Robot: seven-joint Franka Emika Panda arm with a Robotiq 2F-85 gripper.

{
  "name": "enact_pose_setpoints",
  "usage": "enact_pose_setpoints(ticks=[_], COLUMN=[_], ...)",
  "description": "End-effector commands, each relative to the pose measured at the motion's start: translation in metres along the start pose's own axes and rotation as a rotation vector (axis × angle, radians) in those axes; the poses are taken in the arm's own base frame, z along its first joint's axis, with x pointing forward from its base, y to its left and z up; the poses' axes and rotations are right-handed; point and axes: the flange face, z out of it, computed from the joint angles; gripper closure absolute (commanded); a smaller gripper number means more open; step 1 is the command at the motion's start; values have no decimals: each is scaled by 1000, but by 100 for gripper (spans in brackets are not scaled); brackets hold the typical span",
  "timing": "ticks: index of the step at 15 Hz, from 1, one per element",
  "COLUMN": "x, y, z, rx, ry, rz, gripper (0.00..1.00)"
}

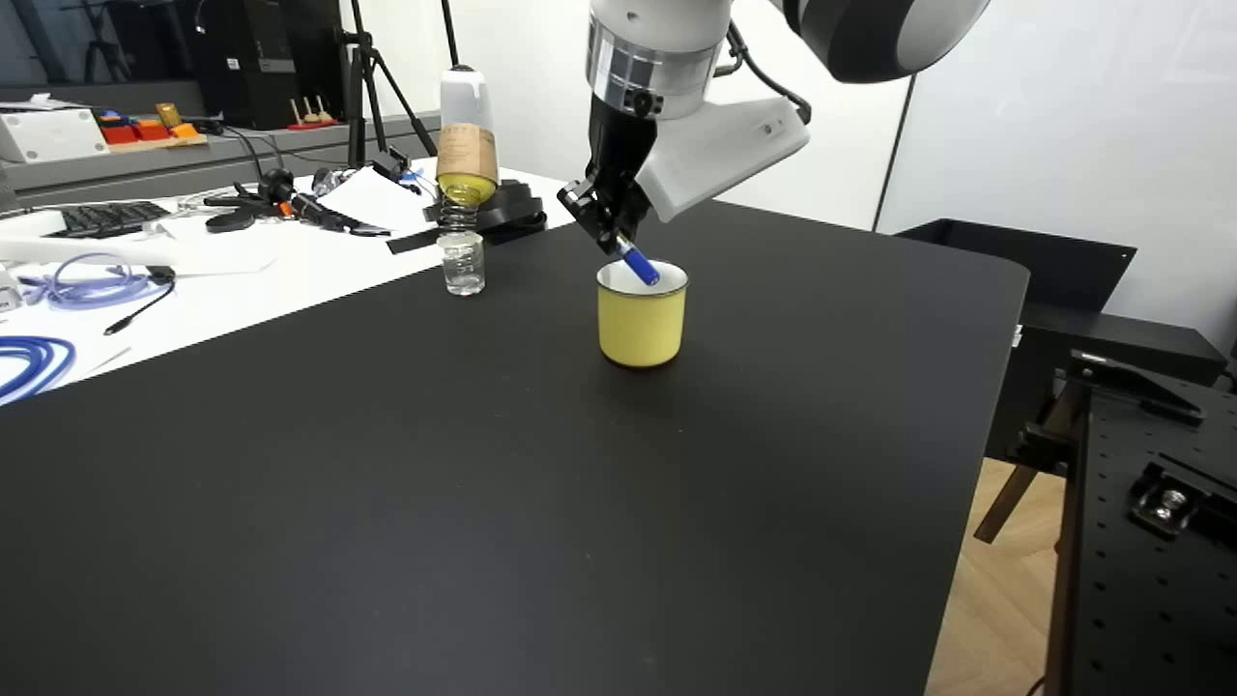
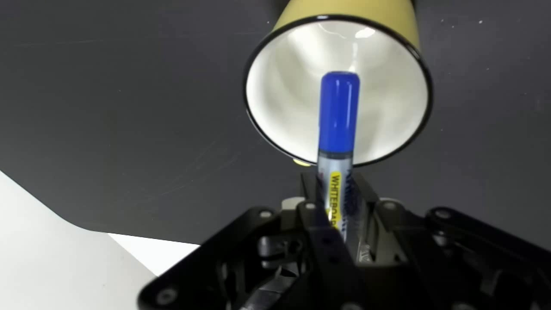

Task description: Put the marker in the mug, put it back on the table, and then put it in the mug again

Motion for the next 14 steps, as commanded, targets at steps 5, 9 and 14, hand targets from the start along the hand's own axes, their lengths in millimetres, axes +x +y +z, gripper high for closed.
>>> enact_pose_setpoints(ticks=[5, 9, 14], x=[11, 5, 14], y=[-16, -13, -8], z=[31, 33, 17], rx=[-22, -18, -26], ry=[20, -3, 17], rz=[37, 47, 56], gripper=[54, 34, 2])
